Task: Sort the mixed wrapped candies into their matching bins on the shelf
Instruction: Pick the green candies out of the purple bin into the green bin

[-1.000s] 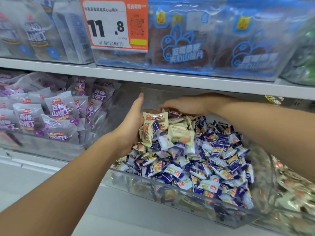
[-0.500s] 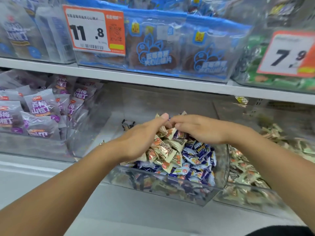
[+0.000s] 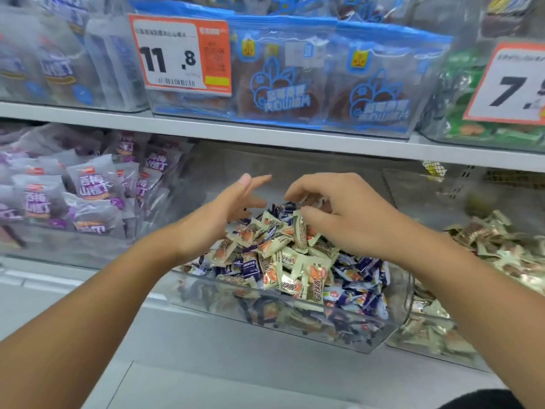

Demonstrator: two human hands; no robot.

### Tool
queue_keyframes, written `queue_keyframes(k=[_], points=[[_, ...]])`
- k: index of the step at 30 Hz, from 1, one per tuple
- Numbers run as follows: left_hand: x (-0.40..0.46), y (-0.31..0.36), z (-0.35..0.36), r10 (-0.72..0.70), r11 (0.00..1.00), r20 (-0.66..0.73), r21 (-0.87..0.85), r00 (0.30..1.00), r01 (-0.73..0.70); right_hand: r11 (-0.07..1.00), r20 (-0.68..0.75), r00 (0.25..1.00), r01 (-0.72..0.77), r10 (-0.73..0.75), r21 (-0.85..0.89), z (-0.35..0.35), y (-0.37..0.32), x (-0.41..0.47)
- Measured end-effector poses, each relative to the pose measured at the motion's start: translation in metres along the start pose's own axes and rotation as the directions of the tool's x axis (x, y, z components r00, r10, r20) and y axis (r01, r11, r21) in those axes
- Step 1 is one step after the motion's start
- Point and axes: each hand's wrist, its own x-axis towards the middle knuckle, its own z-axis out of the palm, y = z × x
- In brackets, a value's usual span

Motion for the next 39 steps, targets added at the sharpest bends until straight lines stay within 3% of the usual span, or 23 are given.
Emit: queue_keyframes(k=[5, 12, 15, 19, 25, 29, 32, 35, 37, 39], points=[[-0.001, -0.009, -0.011, 0.027, 0.955, -0.170, 0.294, 0.985, 0.025, 0.986, 0.110, 0.982, 0.160, -0.153, -0.055, 0.011, -0.002, -0.008], [0.001, -0.008, -0.001, 0.048, 0.900, -0.030, 0.435, 0.998, -0.031, 0.994, 0.028, 0.995, 0.094, -0.095, 0.056, -0.006, 0.012, 0.000], [0.008, -0.010, 0.006, 0.063, 0.868, -0.033, 0.496, 0.997, -0.038, 0.988, 0.220, 0.968, 0.096, -0.122, 0.124, -0.021, 0.009, -0.006], [0.015, -0.014, 0.005, 0.045, 0.858, -0.011, 0.512, 0.999, -0.033, 0.991, 0.396, 0.909, 0.119, -0.133, 0.061, -0.018, 0.006, -0.014], [0.011, -0.012, 0.002, 0.045, 0.882, -0.013, 0.470, 0.999, -0.034, 0.999, 0.426, 0.904, 0.006, -0.022, 0.039, -0.012, 0.012, -0.016], [0.003, -0.001, 0.002, 0.004, 0.919, -0.067, 0.394, 0.998, 0.023, 0.978, 0.403, 0.915, -0.063, -0.023, 0.199, -0.020, 0.015, -0.016], [-0.002, 0.007, 0.004, -0.029, 0.943, -0.029, 0.331, 0.999, 0.037, 0.870, 0.292, 0.955, -0.185, 0.049, 0.457, -0.024, 0.018, -0.015], [-0.007, 0.009, 0.008, -0.039, 0.923, 0.014, 0.384, 0.999, 0.030, 0.567, 0.237, 0.949, -0.314, 0.207, 0.762, -0.019, 0.015, -0.011], [-0.009, 0.009, 0.011, -0.069, 0.936, 0.049, 0.350, 0.996, 0.048, 0.377, 0.230, 0.934, -0.324, 0.272, 0.868, -0.014, 0.011, -0.009], [-0.011, 0.012, 0.012, -0.072, 0.886, 0.038, 0.460, 0.997, 0.047, 0.296, 0.228, 0.913, -0.333, 0.337, 0.895, -0.009, 0.008, -0.007]])
